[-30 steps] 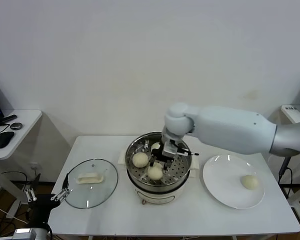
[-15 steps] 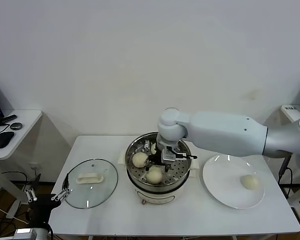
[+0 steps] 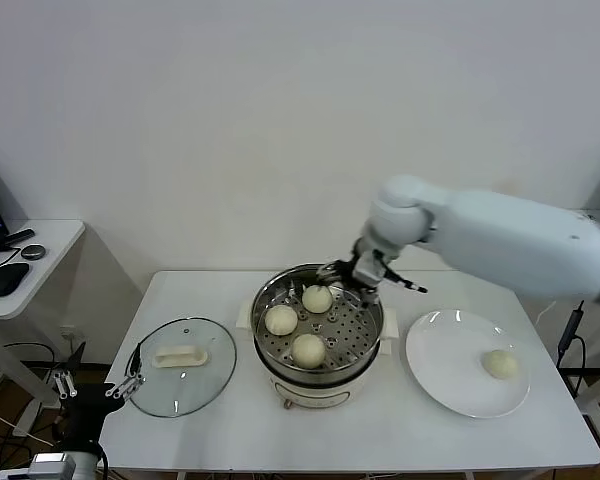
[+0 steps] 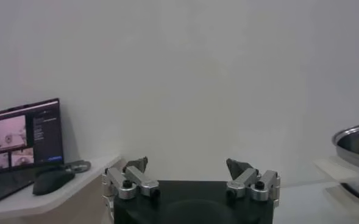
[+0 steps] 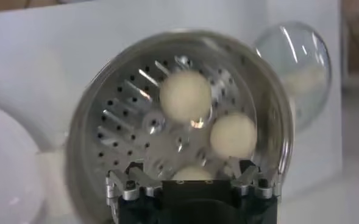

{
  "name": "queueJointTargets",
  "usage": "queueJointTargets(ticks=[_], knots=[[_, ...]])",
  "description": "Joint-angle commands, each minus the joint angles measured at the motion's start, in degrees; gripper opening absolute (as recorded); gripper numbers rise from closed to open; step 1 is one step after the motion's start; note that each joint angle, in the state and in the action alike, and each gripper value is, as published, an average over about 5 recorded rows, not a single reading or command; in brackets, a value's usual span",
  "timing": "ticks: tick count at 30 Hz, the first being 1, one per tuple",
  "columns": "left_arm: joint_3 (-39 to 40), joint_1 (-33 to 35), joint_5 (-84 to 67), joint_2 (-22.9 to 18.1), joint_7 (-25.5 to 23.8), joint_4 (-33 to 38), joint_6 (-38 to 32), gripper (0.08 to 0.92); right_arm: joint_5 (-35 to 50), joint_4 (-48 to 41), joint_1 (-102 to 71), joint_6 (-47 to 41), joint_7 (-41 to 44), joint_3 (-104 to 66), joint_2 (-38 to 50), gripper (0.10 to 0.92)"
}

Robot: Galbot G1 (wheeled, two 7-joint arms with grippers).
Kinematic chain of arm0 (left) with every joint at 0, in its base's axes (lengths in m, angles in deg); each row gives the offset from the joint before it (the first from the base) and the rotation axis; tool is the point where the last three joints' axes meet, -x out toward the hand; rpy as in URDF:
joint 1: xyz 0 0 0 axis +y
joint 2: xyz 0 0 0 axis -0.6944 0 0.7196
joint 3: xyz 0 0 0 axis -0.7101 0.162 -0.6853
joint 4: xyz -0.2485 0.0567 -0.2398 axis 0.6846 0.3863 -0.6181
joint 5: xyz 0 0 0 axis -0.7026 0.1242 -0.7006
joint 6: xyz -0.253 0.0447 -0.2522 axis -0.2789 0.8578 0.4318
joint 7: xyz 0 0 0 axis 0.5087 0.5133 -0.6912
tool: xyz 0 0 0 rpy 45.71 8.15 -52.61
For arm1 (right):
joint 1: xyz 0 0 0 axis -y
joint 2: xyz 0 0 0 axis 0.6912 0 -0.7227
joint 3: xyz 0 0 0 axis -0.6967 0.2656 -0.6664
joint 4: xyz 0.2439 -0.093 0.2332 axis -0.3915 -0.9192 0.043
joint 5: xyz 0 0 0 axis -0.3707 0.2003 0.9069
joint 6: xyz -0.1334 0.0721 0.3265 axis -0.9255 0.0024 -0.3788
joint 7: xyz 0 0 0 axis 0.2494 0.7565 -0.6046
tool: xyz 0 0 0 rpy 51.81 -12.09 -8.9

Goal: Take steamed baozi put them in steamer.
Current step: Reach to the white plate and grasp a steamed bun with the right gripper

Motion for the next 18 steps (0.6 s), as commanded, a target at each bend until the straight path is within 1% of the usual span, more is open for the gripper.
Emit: queueJointTargets(ticks=[1, 6, 10, 14, 18], knots=[[0.5, 0.0, -0.1, 1.5, -0.1, -0.3, -0.1, 0.823, 7.5, 0.8, -1.5, -23.4, 3.7, -3.8, 21.1, 0.823], [0.8, -0.5, -0.1, 2.5, -0.2, -1.7, -0.4, 0.823, 4.5, 0.3, -6.4, -24.5, 6.5, -7.0, 27.3, 0.823], [1.9, -0.9, 0.0, 2.5, -0.2, -2.6, -0.7, 0.823, -1.0, -1.2, -14.3, -21.8, 7.1, -12.8, 30.1, 0.823], [2.8, -1.4, -0.1, 2.5, -0.3, -3.5, -0.7, 0.823, -7.2, -4.5, -24.6, -17.6, 7.5, -21.9, 30.7, 0.823], [3.1, -1.5, -0.1, 2.5, -0.4, -4.4, -0.6, 0.823, -9.8, -8.8, -35.1, -15.4, 7.2, -30.7, 29.2, 0.823]])
